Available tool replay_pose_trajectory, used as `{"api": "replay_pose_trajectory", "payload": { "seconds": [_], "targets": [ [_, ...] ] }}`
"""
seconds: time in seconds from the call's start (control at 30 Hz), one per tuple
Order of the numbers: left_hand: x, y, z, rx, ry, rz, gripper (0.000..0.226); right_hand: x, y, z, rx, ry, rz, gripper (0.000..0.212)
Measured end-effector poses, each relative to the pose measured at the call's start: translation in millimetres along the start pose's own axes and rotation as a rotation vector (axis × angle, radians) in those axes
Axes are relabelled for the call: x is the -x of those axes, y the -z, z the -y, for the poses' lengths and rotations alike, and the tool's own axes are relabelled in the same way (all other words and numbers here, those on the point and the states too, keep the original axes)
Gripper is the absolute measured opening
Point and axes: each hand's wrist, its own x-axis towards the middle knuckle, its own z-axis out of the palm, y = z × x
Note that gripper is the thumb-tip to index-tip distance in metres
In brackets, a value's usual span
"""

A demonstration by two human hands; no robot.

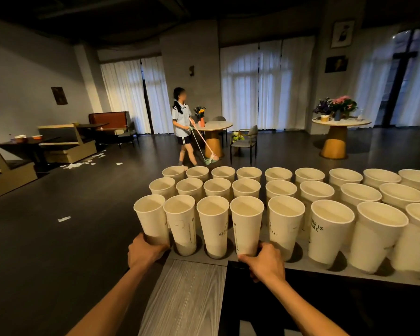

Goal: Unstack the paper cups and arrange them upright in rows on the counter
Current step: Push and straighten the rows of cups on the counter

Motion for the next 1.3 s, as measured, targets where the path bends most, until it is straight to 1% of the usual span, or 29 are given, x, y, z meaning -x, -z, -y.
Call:
{"api": "replay_pose_trajectory", "payload": {
  "seconds": [0.17, 0.37, 0.5, 0.6, 0.73, 0.77, 0.83, 0.9, 0.93, 1.0, 1.03, 1.13, 1.2, 1.27, 1.3],
  "targets": [
    [0.0, -2.0, -1.8, -0.013, 0.004, -0.015, 0.084, -3.9, -3.2, -5.5, 0.016, 0.012, -0.010, 0.057],
    [-2.5, -2.6, 0.0, -0.025, 0.014, -0.018, 0.086, -2.0, -1.1, -2.1, 0.029, -0.005, -0.001, 0.056],
    [-4.5, -4.1, -0.3, -0.022, 0.030, -0.016, 0.087, 1.3, 0.2, -0.6, 0.008, -0.007, 0.034, 0.062],
    [-0.9, -3.9, -5.2, 0.012, 0.086, -0.020, 0.090, 3.1, 7.3, 1.0, -0.005, -0.043, 0.095, 0.060],
    [18.2, 7.0, -8.0, 0.086, 0.193, -0.048, 0.085, 13.4, 21.5, -0.9, -0.029, -0.052, 0.127, 0.050],
    [30.1, 8.7, -10.8, 0.111, 0.189, -0.069, 0.081, 18.5, 30.4, -3.7, -0.036, -0.045, 0.135, 0.046],
    [63.2, 12.3, -22.0, 0.165, 0.155, -0.156, 0.063, 24.2, 42.6, -9.1, -0.032, -0.040, 0.182, 0.040],
    [102.1, 9.0, -39.0, 0.203, 0.040, -0.300, 0.048, 29.2, 61.3, -15.7, -0.022, -0.029, 0.217, 0.039],
    [122.0, 4.5, -48.3, 0.223, -0.036, -0.330, 0.040, 30.7, 73.4, -22.8, -0.015, -0.008, 0.222, 0.041],
    [161.7, -8.7, -69.5, 0.255, -0.175, -0.268, 0.024, 34.9, 97.6, -38.3, -0.012, 0.028, 0.246, 0.040],
    [179.2, -19.6, -80.9, 0.270, -0.236, -0.215, 0.021, 37.7, 112.2, -46.6, -0.016, 0.038, 0.245, 0.038],
    [219.6, -67.8, -114.8, 0.256, -0.388, -0.053, 0.016, 43.8, 153.6, -73.7, -0.017, 0.037, 0.176, 0.031],
    [240.1, -106.3, -130.1, 0.219, -0.409, 0.107, 0.014, 44.5, 179.0, -94.4, 0.000, 0.005, 0.124, 0.033],
    [255.2, -141.6, -139.0, 0.181, -0.359, 0.264, 0.015, 42.9, 203.5, -114.6, 0.026, -0.036, 0.083, 0.036],
    [260.1, -153.6, -142.0, 0.151, -0.345, 0.311, 0.019, 41.4, 211.5, -122.0, 0.040, -0.054, 0.075, 0.038]
  ]
}}
